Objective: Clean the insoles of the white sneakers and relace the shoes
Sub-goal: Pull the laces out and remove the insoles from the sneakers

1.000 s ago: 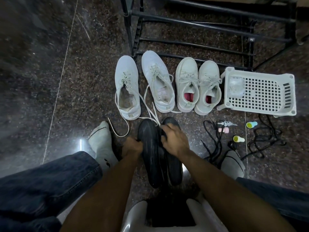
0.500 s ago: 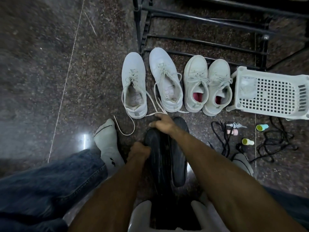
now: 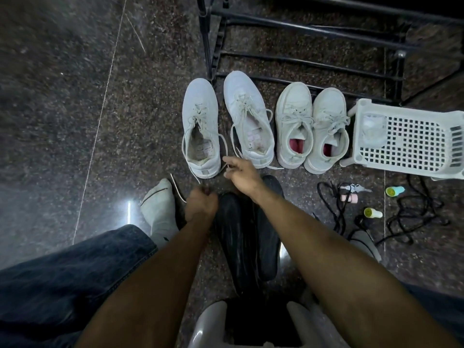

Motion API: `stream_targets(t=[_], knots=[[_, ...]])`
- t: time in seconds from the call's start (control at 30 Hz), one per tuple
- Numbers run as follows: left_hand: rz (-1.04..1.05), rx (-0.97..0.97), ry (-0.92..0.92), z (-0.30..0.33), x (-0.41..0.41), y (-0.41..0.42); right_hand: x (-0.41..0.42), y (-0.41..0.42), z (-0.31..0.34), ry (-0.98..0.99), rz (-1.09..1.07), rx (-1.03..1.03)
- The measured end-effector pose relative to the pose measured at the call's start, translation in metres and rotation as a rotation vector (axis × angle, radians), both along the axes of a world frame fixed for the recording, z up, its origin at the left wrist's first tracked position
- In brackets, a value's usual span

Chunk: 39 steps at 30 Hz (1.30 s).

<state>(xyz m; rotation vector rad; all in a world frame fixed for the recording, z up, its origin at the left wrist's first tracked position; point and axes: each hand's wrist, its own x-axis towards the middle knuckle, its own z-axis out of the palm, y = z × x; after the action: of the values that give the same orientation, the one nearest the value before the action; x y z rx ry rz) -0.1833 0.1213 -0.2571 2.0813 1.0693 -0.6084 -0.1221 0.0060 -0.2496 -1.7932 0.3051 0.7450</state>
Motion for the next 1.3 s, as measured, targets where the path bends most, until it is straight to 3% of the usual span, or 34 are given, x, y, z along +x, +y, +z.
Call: stream_targets(t=[0.07,0.13,0.2,0.33,0.47,0.63,0.8,0.9,1.0,1.07,1.2,1.3], knots=[[0.101,0.060,-0.085,0.003,0.002,0.000,-0.011,-0.016,0.005,-0.212,-0.102,-0.136],[0.186,0.039,-0.289,0.006,0.003,0.000,-0.022,-0.033,0.011,-0.400,-0.145,-0.386],[0.089,0.026,-0.482,0.010,0.006,0.000,-0.023,-0.046,0.016,-0.504,-0.057,-0.552],[-0.117,0.065,-0.393,0.009,0.035,0.008,0.005,-0.056,0.014,-0.307,0.331,-0.769],[-0.206,0.090,-0.263,0.000,0.056,0.026,0.019,-0.052,0.010,-0.272,0.398,-0.791],[-0.271,0.147,-0.311,-0.004,0.060,0.033,0.015,-0.019,0.010,-0.315,0.445,-0.640],[-0.316,0.226,-0.319,0.000,0.066,0.041,0.021,0.003,0.011,-0.262,0.470,-0.634],[-0.260,0.147,-0.319,-0.004,0.069,0.045,0.026,-0.005,0.013,-0.185,0.533,-0.491],[-0.219,0.118,-0.325,0.001,0.065,0.037,0.011,-0.025,0.015,-0.240,0.447,-0.336],[-0.272,0.232,-0.437,0.008,0.054,0.027,0.000,-0.045,0.018,-0.362,0.298,-0.393],[-0.463,0.407,-0.732,0.020,0.026,0.001,0.000,-0.097,0.027,-0.692,0.150,-0.781],[-0.581,0.337,-0.810,0.016,0.015,-0.017,0.014,-0.123,0.030,-0.492,0.295,-0.913]])
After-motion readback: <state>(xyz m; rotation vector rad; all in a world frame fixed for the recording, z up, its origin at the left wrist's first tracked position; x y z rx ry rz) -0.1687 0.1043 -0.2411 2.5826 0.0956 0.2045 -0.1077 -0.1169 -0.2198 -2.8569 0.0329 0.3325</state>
